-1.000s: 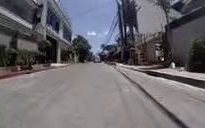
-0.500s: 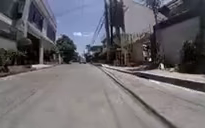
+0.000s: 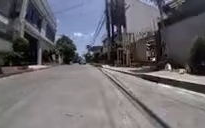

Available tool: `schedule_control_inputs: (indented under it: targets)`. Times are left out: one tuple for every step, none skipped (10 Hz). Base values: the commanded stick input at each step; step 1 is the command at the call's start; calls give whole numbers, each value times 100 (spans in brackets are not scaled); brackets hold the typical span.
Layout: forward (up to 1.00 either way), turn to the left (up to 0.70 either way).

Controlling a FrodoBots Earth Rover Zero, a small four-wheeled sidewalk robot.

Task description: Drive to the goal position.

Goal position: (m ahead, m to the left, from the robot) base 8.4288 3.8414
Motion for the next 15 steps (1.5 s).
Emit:
schedule_control_inputs:
  targets:
    - [100, 5]
    - [100, 5]
    - [100, 5]
    - [100, 5]
    - [100, 5]
    - [100, 5]
    - [100, 5]
    - [100, 5]
    - [100, 5]
    - [100, 5]
    - [100, 5]
    - [100, 5]
    - [100, 5]
    - [100, 5]
    - [100, 5]
